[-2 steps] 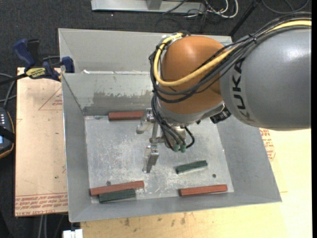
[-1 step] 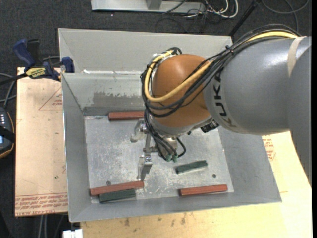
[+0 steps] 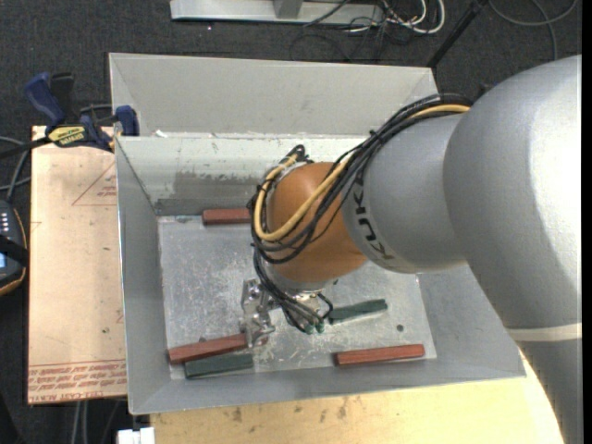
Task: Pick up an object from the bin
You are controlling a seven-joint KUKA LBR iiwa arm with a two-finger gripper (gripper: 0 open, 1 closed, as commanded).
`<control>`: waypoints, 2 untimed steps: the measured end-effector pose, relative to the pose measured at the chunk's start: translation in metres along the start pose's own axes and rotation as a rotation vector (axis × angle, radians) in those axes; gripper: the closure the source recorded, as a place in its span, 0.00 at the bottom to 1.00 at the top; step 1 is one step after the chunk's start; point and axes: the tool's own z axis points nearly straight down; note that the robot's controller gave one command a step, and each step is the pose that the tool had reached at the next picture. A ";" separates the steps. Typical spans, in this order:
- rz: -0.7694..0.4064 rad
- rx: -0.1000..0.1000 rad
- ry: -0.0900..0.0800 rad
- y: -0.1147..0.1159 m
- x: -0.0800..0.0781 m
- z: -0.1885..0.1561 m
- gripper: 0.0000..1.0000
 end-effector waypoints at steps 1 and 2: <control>0.000 0.000 -0.001 0.000 0.000 0.000 1.00; -0.027 0.002 0.000 0.009 0.001 -0.029 1.00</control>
Offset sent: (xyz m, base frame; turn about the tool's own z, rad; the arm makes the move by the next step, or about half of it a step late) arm -0.0036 0.0136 0.0472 -0.0415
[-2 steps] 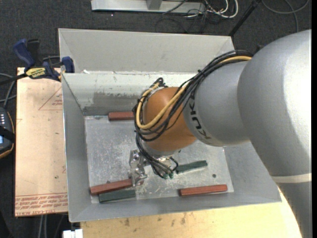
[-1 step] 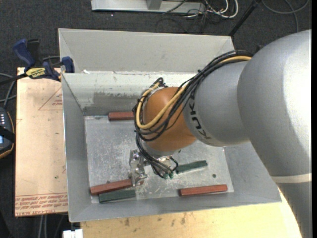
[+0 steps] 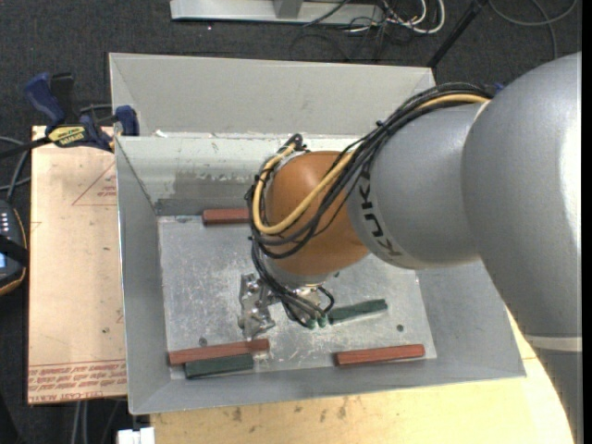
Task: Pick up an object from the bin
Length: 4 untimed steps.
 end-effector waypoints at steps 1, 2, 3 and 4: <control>-0.028 0.000 0.001 0.001 0.012 -0.022 0.00; -0.028 -0.001 0.000 0.001 0.012 -0.022 0.00; -0.095 -0.002 -0.022 0.023 0.015 0.034 1.00; -0.095 -0.002 -0.022 0.023 0.015 0.034 1.00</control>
Offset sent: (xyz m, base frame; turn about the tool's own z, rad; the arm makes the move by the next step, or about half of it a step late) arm 0.0000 0.0000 0.0000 0.0000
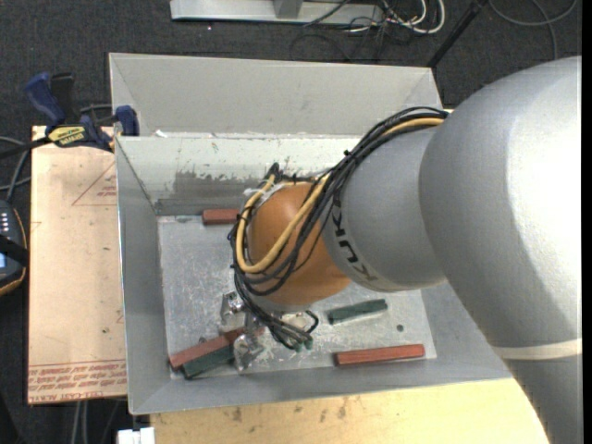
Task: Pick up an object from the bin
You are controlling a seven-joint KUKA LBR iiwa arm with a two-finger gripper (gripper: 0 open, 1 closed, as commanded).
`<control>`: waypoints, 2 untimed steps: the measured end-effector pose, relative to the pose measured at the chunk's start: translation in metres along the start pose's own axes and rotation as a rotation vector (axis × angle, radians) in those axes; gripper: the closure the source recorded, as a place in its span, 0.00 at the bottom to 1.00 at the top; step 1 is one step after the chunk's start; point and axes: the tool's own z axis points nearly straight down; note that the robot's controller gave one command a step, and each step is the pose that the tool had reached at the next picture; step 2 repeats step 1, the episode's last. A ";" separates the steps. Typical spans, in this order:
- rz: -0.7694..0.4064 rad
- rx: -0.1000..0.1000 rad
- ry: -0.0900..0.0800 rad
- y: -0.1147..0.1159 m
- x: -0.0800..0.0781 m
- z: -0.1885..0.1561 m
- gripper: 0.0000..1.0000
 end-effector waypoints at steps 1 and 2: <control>-0.062 0.000 0.021 0.011 -0.003 -0.139 1.00; -0.062 0.000 0.021 0.011 -0.003 -0.139 1.00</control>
Offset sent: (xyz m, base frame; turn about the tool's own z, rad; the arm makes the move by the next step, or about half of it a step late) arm 0.0000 0.0000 0.0000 0.0000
